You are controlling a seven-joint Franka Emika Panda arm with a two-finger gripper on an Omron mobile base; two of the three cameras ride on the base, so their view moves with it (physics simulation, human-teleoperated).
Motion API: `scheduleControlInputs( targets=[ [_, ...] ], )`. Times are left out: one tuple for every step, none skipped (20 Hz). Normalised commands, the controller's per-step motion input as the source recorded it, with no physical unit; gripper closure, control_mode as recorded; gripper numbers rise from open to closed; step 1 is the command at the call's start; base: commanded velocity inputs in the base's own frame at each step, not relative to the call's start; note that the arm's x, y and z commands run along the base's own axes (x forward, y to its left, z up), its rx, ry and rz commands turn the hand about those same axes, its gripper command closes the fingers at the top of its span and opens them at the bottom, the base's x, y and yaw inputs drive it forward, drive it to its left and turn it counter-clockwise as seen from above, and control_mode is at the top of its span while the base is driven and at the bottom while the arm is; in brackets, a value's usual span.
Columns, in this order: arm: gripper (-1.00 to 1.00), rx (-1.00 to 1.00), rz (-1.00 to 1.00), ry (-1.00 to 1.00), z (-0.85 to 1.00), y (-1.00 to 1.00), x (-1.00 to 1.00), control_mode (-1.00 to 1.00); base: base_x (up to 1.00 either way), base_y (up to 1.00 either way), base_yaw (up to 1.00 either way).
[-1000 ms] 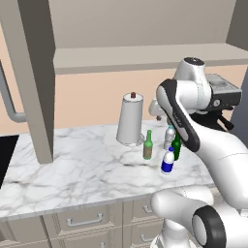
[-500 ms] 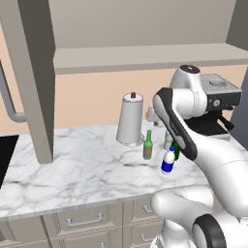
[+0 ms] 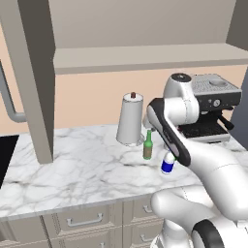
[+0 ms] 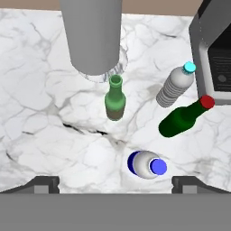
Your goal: Sort all alcoholic drinks to one cabinet, and non-alcoholic drinks to the other.
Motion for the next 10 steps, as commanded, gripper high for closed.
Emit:
scheduleControlInputs(
  targets=[
    [-1.0,-0.1,-0.02,-0.01,-0.32,0.0,0.06,-1.0,0.0,0.0,0.0],
    [-1.0,-0.08,-0.02,0.0,-0.29,0.0,0.07,-1.0,0.0,0.0,0.0],
    [-1.0,-0.05,-0.02,0.0,-0.24,0.0,0.09,-1.0,0.0,0.0,0.0],
    [-1.0,-0.02,-0.02,0.0,-0.21,0.0,0.09,-1.0,0.0,0.0,0.0],
    [-1.0,0.0,-0.02,-0.02,-0.21,0.0,0.12,-1.0,0.0,0.0,0.0],
    [-1.0,0.0,-0.02,-0.04,-0.19,0.0,0.12,-1.0,0.0,0.0,0.0],
    [-1.0,0.0,-0.01,-0.04,-0.18,0.0,0.1,-1.0,0.0,0.0,0.0],
    [-1.0,0.0,0.0,-0.03,-0.18,0.0,0.09,-1.0,0.0,0.0,0.0],
    [-1.0,0.01,0.0,-0.01,-0.16,0.0,0.12,-1.0,0.0,0.0,0.0],
    [-1.0,0.02,-0.01,0.0,-0.13,0.0,0.14,-1.0,0.0,0.0,0.0]
  ],
)
